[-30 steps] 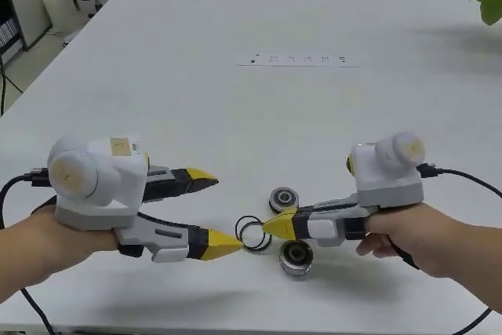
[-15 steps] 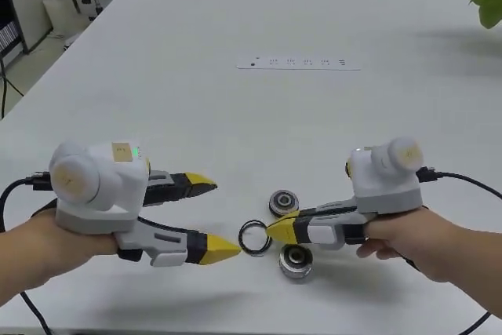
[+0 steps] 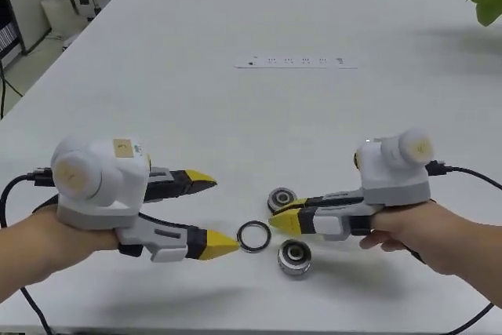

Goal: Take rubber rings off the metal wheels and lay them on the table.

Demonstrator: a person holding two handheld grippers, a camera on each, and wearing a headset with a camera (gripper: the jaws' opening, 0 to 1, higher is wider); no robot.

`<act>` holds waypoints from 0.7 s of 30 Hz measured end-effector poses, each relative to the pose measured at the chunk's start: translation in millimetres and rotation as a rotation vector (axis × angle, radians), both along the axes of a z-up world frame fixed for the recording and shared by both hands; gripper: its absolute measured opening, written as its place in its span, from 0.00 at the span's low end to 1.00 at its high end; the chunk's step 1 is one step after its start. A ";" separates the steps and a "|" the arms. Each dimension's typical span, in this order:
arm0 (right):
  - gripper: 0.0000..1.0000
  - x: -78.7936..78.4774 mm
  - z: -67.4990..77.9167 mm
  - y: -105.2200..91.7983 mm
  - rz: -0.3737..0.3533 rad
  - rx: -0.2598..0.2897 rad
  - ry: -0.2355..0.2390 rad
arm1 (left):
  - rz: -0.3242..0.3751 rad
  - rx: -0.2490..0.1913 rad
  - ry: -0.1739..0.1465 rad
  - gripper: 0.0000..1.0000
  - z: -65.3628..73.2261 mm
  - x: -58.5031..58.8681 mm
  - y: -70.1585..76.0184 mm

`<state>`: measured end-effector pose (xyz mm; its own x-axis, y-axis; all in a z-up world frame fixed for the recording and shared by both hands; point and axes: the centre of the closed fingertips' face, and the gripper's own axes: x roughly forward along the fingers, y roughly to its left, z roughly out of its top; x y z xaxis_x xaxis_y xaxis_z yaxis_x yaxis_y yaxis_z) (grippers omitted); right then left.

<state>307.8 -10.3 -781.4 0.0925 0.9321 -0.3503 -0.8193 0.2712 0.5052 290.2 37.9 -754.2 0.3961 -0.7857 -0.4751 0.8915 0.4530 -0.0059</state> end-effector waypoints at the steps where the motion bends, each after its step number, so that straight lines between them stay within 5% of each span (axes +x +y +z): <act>1: 0.11 1.9 1.1 -2.2 -0.007 0.001 -0.004 | -0.002 -0.002 -0.001 0.61 1.0 0.8 -1.2; 13: 0.12 19.1 7.2 -24.1 -0.060 -0.008 -0.048 | -0.008 -0.005 -0.015 0.59 5.7 15.1 -8.9; 21: 0.16 25.7 3.4 -30.4 -0.062 -0.054 -0.149 | -0.010 -0.004 -0.010 0.57 3.5 22.5 -15.7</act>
<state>333.4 -40.7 -778.0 0.2043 0.9032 -0.3774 -0.8649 0.3471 0.3625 312.7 22.2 -750.7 0.3933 -0.7915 -0.4678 0.8959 0.4442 0.0017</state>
